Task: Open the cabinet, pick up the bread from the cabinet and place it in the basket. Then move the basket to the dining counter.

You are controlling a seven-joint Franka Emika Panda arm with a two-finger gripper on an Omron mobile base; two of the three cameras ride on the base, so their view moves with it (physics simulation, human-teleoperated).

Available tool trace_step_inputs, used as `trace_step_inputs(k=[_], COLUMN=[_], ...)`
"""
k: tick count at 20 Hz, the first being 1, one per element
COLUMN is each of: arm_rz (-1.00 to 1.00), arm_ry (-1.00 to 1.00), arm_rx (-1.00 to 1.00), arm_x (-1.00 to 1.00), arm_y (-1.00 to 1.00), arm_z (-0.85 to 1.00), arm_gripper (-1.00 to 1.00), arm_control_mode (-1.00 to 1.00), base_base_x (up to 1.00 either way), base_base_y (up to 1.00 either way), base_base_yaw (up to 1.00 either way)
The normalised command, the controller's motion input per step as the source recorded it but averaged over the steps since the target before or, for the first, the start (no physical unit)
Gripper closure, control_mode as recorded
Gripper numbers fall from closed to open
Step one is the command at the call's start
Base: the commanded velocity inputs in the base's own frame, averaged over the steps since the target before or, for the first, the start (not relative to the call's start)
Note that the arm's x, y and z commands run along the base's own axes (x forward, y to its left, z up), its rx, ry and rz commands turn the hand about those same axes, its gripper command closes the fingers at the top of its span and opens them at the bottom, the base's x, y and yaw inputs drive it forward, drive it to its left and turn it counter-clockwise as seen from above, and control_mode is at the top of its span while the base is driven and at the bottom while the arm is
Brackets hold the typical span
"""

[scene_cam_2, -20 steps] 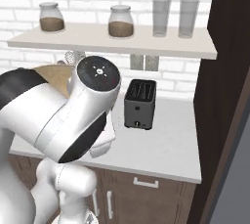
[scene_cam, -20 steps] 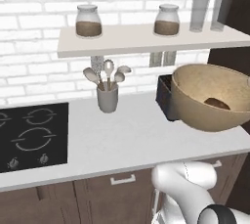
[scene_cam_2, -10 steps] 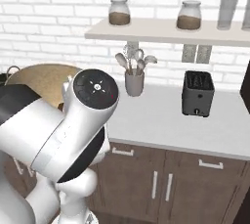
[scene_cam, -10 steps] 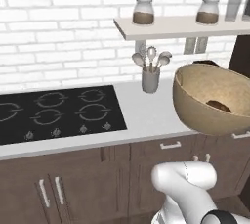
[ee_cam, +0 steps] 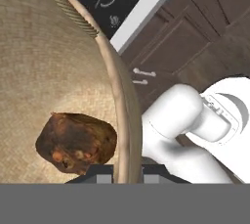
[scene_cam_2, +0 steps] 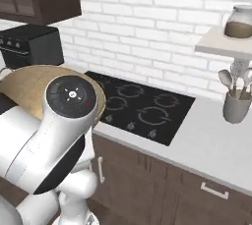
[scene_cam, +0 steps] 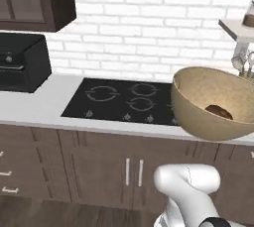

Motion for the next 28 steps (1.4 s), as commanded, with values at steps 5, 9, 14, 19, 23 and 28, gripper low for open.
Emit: trace_step_inputs(k=[5, 9, 14, 19, 23, 28], arm_rz=[0.0, 0.0, 0.0, 0.0, 0.0, 0.0], arm_ry=[0.0, 0.0, 0.0, 0.0, 0.0, 0.0], arm_rx=[0.0, 0.0, 0.0, 0.0, 0.0, 0.0], arm_x=[0.0, 0.0, 0.0, 0.0, 0.0, 0.0], arm_y=[0.0, 0.0, 0.0, 0.0, 0.0, 0.0], arm_z=[0.0, 0.0, 0.0, 0.0, 0.0, 0.0], arm_gripper=[1.0, 1.0, 1.0, 1.0, 1.0, 1.0], arm_control_mode=[1.0, 1.0, 1.0, 1.0, 1.0, 1.0], base_base_x=[0.0, 0.0, 0.0, 0.0, 0.0, 0.0], base_base_y=[0.0, 0.0, 0.0, 0.0, 0.0, 0.0], base_base_yaw=[1.0, 1.0, 1.0, 1.0, 1.0, 1.0])
